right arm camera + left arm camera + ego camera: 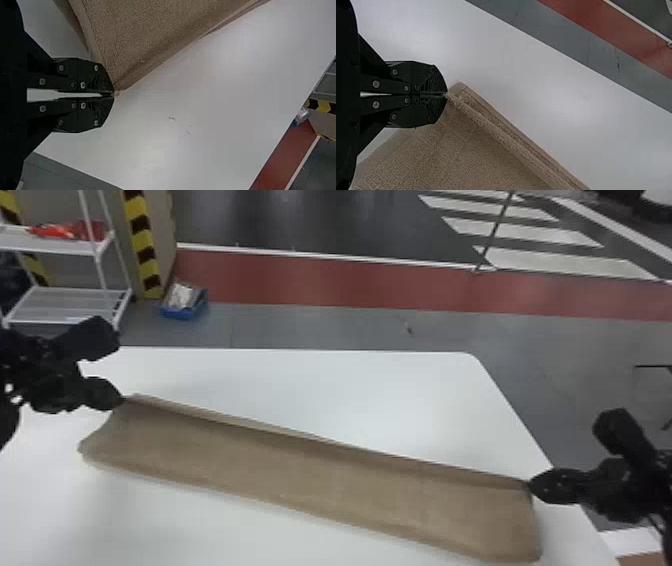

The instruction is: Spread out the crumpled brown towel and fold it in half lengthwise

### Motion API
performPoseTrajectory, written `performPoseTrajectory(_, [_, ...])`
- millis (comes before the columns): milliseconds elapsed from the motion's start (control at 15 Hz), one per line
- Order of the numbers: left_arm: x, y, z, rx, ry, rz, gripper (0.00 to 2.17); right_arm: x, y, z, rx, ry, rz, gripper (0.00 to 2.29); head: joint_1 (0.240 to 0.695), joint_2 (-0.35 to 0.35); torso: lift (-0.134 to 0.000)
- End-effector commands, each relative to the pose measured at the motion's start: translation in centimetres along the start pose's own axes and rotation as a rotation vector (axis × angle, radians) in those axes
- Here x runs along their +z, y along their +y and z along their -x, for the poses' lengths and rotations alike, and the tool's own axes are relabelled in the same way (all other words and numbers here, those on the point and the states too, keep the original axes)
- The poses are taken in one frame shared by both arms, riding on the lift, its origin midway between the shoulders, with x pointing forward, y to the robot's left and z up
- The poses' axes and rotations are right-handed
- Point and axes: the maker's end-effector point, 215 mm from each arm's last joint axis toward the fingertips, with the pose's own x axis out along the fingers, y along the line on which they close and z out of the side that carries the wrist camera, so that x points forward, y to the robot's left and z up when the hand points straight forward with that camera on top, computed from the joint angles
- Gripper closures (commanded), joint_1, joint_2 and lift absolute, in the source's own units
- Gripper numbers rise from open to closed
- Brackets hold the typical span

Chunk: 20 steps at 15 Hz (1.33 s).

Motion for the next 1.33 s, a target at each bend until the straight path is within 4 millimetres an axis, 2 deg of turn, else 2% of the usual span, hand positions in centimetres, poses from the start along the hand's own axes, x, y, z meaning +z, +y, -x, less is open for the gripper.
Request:
performPoseTrajectory(0, [0.1,0.0,0.0,0.000,-0.002,0.000,2.00,-1.0,0.3,-0.3,-0.002,0.020,-0.047,0.00,0.695,-0.203,-0.125])
performPoseTrajectory(200, [0.2,-0.4,-0.3,-0.004,-0.004,0.002,2.00,-0.5,0.0,0.3,-0.040,0.004,-0.044,0.01,0.695,-0.209,-0.125])
performPoseTrajectory(533, [1.4,-0.1,-0.7,0.030,-0.022,-0.024,1.94,-0.5,0.9,0.9,-0.044,-0.002,-0.032,0.02,0.695,-0.215,-0.125])
performPoseTrajectory(600, [1.8,0.3,-0.8,0.057,-0.037,-0.021,1.50,-0.8,1.1,0.9,-0.043,0.002,-0.032,0.02,0.695,-0.215,-0.125])
performPoseTrajectory(667, [1.8,0.7,-0.8,0.079,-0.039,-0.018,0.51,-0.9,1.3,1.0,-0.041,0.004,-0.028,0.02,0.695,-0.215,-0.125])
performPoseTrajectory(733, [1.8,1.0,-0.8,0.092,-0.040,-0.019,0.00,-1.1,1.4,1.0,-0.042,0.006,-0.029,0.02,0.695,-0.215,-0.125])
performPoseTrajectory(1000, [1.9,1.7,-0.5,0.119,-0.047,-0.014,0.07,-1.2,1.3,1.2,-0.044,0.002,-0.031,0.03,0.695,-0.216,-0.125])
performPoseTrajectory(1267, [1.1,2.3,0.0,0.133,-0.044,0.006,0.07,-1.1,1.4,1.1,-0.042,0.001,-0.028,0.03,0.695,-0.209,-0.125])
